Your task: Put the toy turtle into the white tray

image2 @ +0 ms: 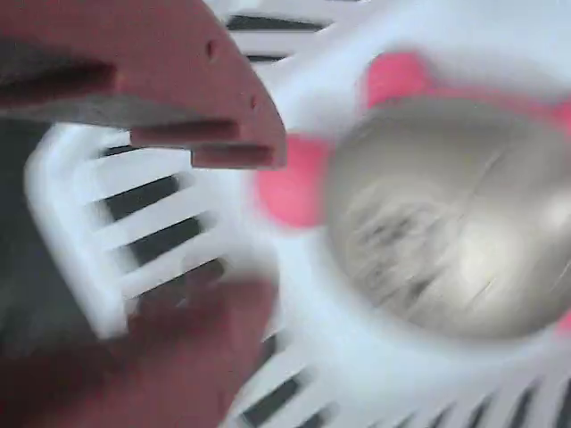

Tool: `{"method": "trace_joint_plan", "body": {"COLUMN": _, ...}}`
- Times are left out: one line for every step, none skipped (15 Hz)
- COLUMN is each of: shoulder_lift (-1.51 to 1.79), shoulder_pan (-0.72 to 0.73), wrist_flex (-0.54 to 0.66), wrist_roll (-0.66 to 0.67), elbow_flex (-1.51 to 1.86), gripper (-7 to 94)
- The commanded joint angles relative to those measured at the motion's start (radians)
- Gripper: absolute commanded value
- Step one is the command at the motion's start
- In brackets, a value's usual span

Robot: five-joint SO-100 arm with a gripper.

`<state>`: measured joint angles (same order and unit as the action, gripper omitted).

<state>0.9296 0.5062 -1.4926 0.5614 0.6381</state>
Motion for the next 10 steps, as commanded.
{"method": "trace_joint_plan", "body": {"shoulder_lift": 0.227, "shoulder_pan": 0.014, "wrist_flex": 0.034, "wrist_roll": -0.112, "elbow_flex": -0.034, "gripper": -1}}
{"method": "trace_joint_plan", "body": {"shoulder_lift": 0.291, "shoulder_pan": 0.011, "wrist_flex": 0.097, "wrist_roll": -0.238, "elbow_flex": 0.012, "gripper": -1}}
{"method": "trace_joint_plan", "body": {"shoulder_lift": 0.371, "shoulder_pan": 0.003, "wrist_flex": 0.166, "wrist_roll": -0.357, "elbow_flex": 0.081, "gripper": -1}}
{"method": "trace_joint_plan", "body": {"shoulder_lift": 0.457, "shoulder_pan": -0.012, "wrist_flex": 0.232, "wrist_roll": -0.443, "elbow_flex": 0.166, "gripper": -1}}
{"method": "trace_joint_plan", "body": {"shoulder_lift": 0.541, "shoulder_pan": -0.029, "wrist_flex": 0.27, "wrist_roll": -0.499, "elbow_flex": 0.25, "gripper": -1}}
{"method": "trace_joint_plan", "body": {"shoulder_lift": 0.644, "shoulder_pan": -0.054, "wrist_flex": 0.307, "wrist_roll": -0.543, "elbow_flex": 0.356, "gripper": -1}}
{"method": "trace_joint_plan", "body": {"shoulder_lift": 0.747, "shoulder_pan": -0.084, "wrist_flex": 0.331, "wrist_roll": -0.568, "elbow_flex": 0.465, "gripper": -1}}
{"method": "trace_joint_plan", "body": {"shoulder_lift": 0.859, "shoulder_pan": -0.124, "wrist_flex": 0.353, "wrist_roll": -0.603, "elbow_flex": 0.577, "gripper": -1}}
{"method": "trace_joint_plan", "body": {"shoulder_lift": 0.948, "shoulder_pan": -0.164, "wrist_flex": 0.344, "wrist_roll": -0.623, "elbow_flex": 0.653, "gripper": -1}}
{"method": "trace_joint_plan", "body": {"shoulder_lift": 1.032, "shoulder_pan": -0.209, "wrist_flex": 0.313, "wrist_roll": -0.637, "elbow_flex": 0.718, "gripper": -1}}
